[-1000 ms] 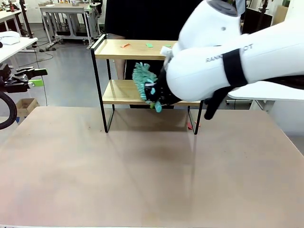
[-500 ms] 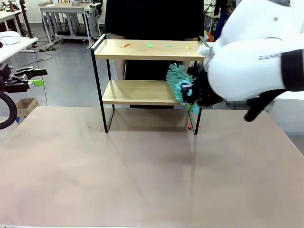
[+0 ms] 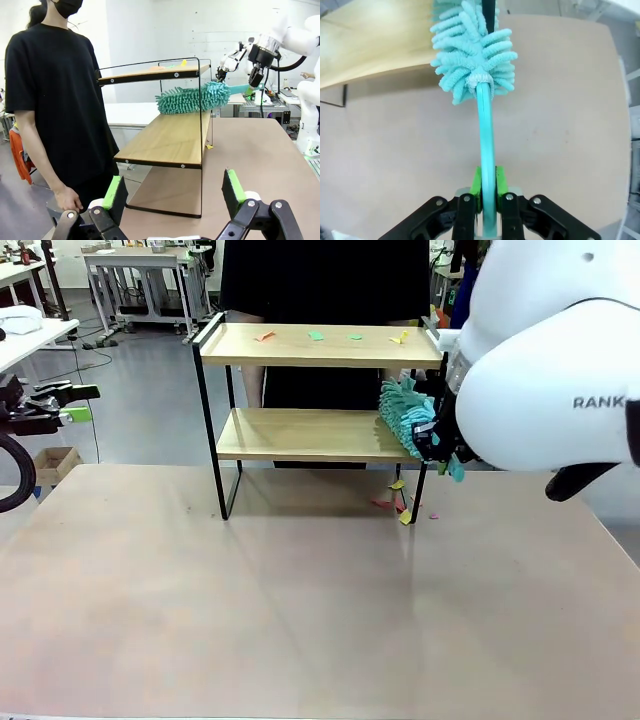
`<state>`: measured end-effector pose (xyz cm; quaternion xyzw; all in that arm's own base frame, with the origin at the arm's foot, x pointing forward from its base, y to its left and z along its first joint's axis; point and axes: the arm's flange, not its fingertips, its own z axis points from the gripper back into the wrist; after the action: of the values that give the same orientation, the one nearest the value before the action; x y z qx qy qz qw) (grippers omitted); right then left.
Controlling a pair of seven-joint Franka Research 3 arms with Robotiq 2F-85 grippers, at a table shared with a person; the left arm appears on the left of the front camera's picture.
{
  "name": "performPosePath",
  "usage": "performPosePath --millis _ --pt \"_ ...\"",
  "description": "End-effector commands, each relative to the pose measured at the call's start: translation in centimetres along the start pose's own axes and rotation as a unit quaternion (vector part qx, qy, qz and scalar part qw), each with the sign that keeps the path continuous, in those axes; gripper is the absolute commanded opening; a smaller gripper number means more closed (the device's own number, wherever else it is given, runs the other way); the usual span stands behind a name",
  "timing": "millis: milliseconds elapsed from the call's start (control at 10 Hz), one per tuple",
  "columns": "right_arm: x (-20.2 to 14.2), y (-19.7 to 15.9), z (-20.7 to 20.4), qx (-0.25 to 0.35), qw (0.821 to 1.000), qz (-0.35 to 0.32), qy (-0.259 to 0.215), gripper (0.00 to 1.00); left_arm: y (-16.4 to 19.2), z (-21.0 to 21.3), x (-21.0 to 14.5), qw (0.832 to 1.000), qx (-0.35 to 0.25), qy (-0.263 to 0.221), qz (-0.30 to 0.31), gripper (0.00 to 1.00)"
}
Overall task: Clean the shelf.
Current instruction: Clean the specific section of the Shelf indicated by the human with the Duster.
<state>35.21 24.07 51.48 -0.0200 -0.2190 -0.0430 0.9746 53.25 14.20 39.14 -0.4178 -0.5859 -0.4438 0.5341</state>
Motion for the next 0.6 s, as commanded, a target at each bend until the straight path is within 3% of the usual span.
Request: performPosePath --millis 0,100,200,500 --pt "-0.2 0.7 1.4 -0.039 0.998 -0.011 -0.038 0.13 -0.1 0.0 0.2 1.000 -0.002 0.001 -0.006 1.00" --pt "-0.5 1.5 2.1 -0.030 0.998 -0.001 -0.062 0.13 -0.1 0.0 0.2 1.000 -0.002 0.001 -0.006 1.00" --pt "-0.4 0.7 0.6 -0.007 1.000 0.008 -0.014 0.13 -0.1 0.0 0.2 1.000 -0.002 0.001 -0.006 1.00" --pt "-0.7 1.2 1.1 -0.011 1.000 0.015 -0.024 0.13 -0.1 0.0 0.2 1.000 -0.002 0.001 -0.006 1.00"
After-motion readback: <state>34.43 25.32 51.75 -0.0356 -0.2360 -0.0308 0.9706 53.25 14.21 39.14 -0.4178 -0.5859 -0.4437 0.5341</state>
